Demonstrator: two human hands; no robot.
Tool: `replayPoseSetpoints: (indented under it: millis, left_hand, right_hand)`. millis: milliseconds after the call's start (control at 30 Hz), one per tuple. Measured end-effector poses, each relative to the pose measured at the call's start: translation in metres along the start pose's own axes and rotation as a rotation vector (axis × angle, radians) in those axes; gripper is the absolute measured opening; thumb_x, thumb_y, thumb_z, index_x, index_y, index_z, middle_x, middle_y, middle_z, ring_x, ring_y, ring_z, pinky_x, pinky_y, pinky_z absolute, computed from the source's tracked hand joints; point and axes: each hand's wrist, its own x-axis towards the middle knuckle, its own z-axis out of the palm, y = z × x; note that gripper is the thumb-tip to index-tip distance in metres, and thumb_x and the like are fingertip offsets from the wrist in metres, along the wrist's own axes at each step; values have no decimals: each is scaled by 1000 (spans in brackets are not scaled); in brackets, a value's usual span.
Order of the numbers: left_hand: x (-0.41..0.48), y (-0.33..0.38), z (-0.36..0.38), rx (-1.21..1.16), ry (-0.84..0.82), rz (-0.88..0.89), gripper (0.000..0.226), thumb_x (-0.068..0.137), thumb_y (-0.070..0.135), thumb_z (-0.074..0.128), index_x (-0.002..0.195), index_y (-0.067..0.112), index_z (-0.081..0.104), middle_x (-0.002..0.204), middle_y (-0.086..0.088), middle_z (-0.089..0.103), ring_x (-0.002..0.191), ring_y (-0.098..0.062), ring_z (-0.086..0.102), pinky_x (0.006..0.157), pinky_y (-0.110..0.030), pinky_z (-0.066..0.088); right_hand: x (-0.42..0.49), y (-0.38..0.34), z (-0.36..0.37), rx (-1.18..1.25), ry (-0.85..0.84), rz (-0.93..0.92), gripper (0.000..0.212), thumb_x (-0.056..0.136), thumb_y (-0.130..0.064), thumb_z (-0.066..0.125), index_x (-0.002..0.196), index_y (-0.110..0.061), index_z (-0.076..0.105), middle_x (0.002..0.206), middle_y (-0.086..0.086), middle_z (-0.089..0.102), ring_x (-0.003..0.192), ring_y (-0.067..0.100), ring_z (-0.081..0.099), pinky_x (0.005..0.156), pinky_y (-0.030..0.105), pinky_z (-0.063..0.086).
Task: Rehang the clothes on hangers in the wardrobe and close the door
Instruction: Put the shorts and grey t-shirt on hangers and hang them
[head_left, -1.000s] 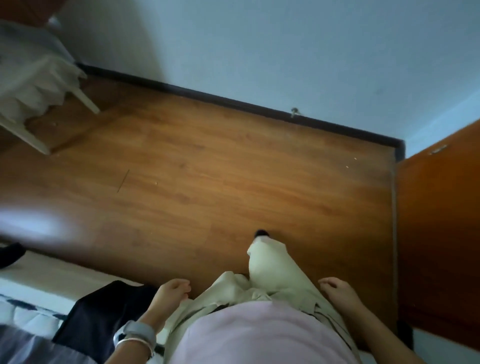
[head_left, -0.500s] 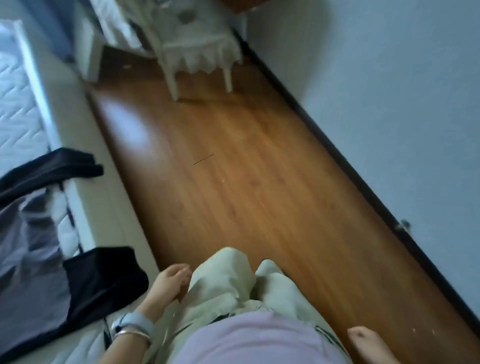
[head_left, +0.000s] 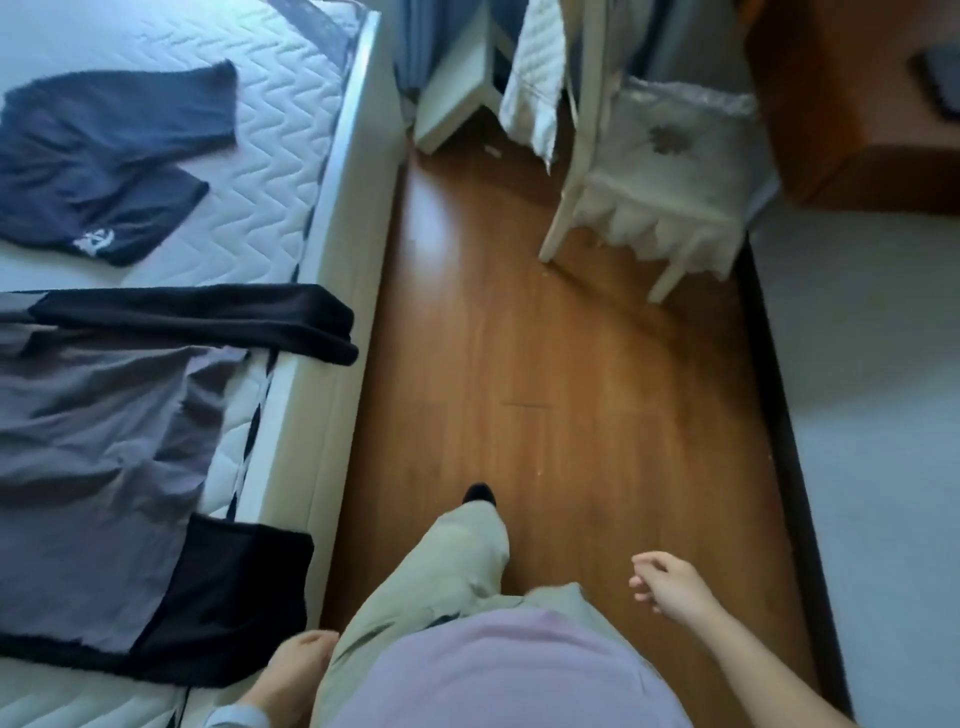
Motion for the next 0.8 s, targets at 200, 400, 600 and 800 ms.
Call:
replayPoseSetpoints:
  millis: [200,400,600,800]
  left_hand:
    - [40,146,-16,-161,84,171,14,94,17,48,101,15,60,94,-4,66,93,-23,62,86,-36,46]
    - [72,233,-25,-211,100,144,16,95,20,45,104,19,58,100,-1,64,95,-19,60,68,-25,42]
    - [103,289,-33,-265,132,-57,20,91,6,48,74,8,57,68,-5,53,58,-13,44,51,-19,29]
    - [117,391,-54,-450,148,7,14,89,15,52,76,13,54,72,-3,52,64,-15,45,57,-24,35]
  right_hand:
    - [40,-160,-17,-125,-75,-204,14,94,-11,44,101,-13,56,83,4,62,70,13,57,53,14,39]
    - [103,-257,-39,-256,-130,-112,15,95,-14,44,103,-13,57,81,1,61,68,11,55,57,20,39]
    - [182,-370,-67,-416,-139,-107,13,92,-13,49,98,-12,60,93,5,59,84,17,53,65,25,39]
    - [249,-511,-93,-532,-82,-111,19,91,-11,49,100,-5,64,68,4,62,54,15,51,46,20,33]
